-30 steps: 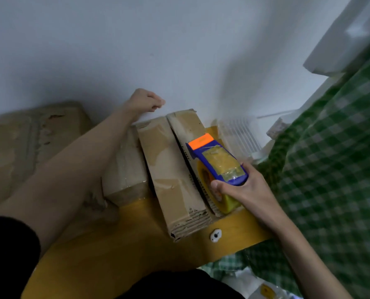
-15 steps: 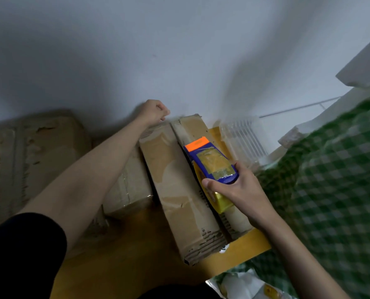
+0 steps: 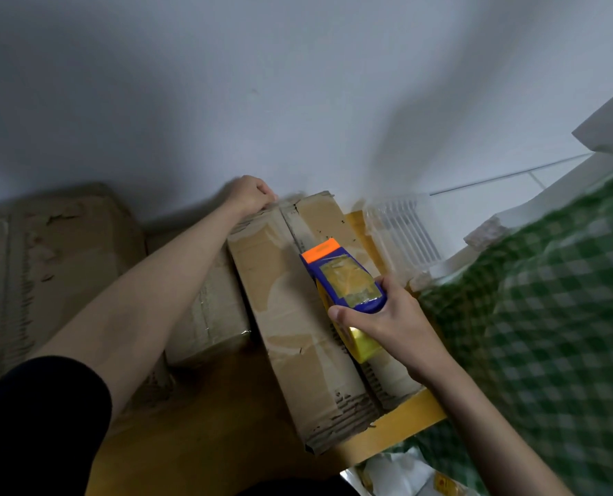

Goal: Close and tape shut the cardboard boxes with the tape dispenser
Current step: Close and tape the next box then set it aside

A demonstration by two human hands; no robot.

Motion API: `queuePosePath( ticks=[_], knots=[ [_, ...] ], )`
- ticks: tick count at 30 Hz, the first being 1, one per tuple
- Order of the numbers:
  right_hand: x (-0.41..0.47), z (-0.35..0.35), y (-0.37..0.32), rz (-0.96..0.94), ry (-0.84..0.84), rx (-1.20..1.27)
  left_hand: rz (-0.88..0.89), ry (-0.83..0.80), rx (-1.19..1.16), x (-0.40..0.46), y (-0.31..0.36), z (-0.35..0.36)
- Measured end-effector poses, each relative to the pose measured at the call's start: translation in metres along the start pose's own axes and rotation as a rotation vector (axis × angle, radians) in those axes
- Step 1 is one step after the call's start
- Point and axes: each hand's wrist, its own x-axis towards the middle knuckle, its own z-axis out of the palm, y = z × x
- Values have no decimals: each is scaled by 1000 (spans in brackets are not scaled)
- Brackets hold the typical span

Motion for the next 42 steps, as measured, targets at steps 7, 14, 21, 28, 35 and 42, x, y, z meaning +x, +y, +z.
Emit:
queuePosePath(
  ticks=[7, 14, 21, 28, 35, 42],
  knots=[
    [1, 1, 0, 7, 8, -28, -1, -109, 191, -2, 1, -1],
    [2, 2, 1, 9, 12, -16, -101, -204, 255, -9, 0, 3],
    [2, 0, 2, 34, 28, 44, 147, 68, 106, -22, -1, 2],
    [2, 0, -1, 20, 46, 29, 102, -58, -7, -23, -9, 5],
    [2, -3, 2, 5, 36, 47, 104, -54, -33, -27, -6, 11],
    [-3, -4, 3, -37, -27, 39, 68, 3, 61, -38, 4, 9]
  ],
)
